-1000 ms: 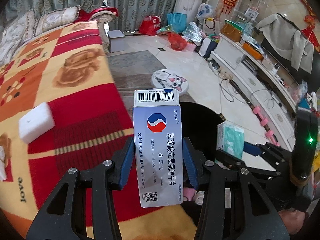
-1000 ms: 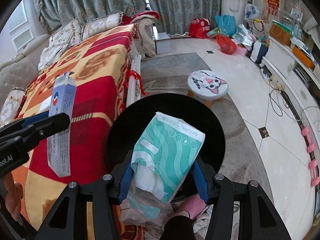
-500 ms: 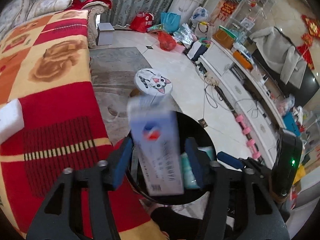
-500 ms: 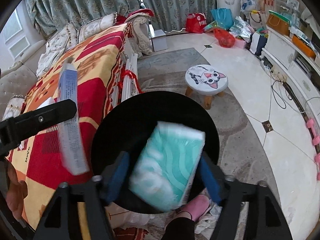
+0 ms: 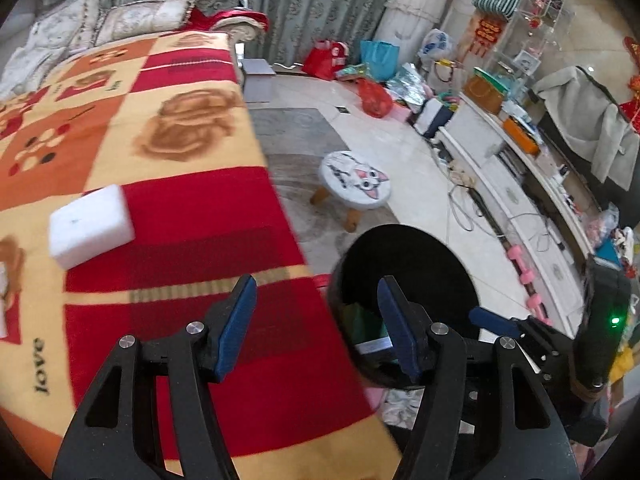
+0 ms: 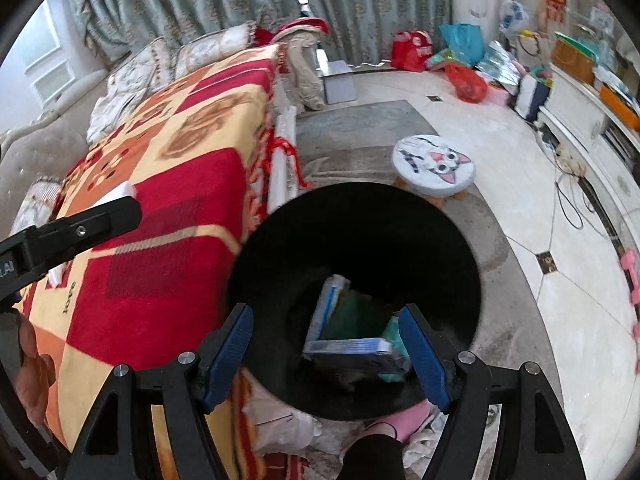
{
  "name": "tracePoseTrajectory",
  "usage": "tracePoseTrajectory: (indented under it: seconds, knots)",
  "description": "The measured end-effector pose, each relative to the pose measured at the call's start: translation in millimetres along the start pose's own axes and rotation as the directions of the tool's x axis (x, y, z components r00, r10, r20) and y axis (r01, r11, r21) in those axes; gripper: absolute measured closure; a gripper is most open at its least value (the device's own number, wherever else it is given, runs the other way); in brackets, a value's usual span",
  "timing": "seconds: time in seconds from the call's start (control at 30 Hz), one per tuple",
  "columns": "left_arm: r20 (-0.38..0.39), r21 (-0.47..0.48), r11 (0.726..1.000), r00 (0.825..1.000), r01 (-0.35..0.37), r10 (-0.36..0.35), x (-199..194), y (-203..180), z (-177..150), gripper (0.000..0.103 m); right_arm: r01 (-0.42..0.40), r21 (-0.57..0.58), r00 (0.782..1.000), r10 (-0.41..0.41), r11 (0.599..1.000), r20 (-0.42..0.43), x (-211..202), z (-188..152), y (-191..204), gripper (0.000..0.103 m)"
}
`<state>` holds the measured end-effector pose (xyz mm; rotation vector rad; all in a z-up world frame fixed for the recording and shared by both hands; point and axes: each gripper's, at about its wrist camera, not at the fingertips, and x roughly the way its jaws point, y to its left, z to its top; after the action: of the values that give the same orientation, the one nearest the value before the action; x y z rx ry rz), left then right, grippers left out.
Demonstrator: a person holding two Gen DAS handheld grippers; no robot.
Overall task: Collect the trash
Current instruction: 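Move both open tools back over the blanket, then grasp the white tissue with the left tool while the right tool grasps the white foam block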
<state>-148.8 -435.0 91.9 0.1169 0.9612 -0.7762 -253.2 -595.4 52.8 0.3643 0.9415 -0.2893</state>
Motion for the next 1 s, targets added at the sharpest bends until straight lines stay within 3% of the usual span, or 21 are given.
tracePoseTrajectory:
  seconds: [0.17, 0.4, 0.63, 0.87, 1.0]
  knots:
    - [0.009, -0.012, 0.998, 0.998, -0.063, 0.063, -16.8, 29.0, -11.4, 0.041, -0.036, -0.045, 0.999, 0.036, 0.998, -0.004, 2.8, 1.4, 33.5, 0.030]
    - [0.021, -0.099, 0.981, 0.985, -0.167, 0.170, -48.3, 103.9, -26.6, 0.041, -0.104, -0.128, 0.994, 0.099, 0.986, -0.048, 22.8, 4.5, 95.7, 0.030]
    - [0.016, -0.235, 0.933, 0.958, -0.273, 0.285, -82.1, 201.6, -41.4, 0.041, -0.171, -0.196, 0.984, 0.156, 0.966, -0.089, 49.5, 17.2, 163.1, 0.029]
    - [0.001, -0.340, 0.887, 0.943, -0.312, 0.333, -96.0, 268.6, -49.0, 0.041, -0.211, -0.236, 0.977, 0.195, 0.948, -0.093, 77.9, 51.0, 223.2, 0.026]
    - [-0.004, -0.376, 0.879, 0.949, -0.293, 0.315, -90.9, 290.0, -50.0, 0.041, -0.215, -0.248, 0.976, 0.201, 0.944, -0.081, 96.2, 81.0, 250.3, 0.020]
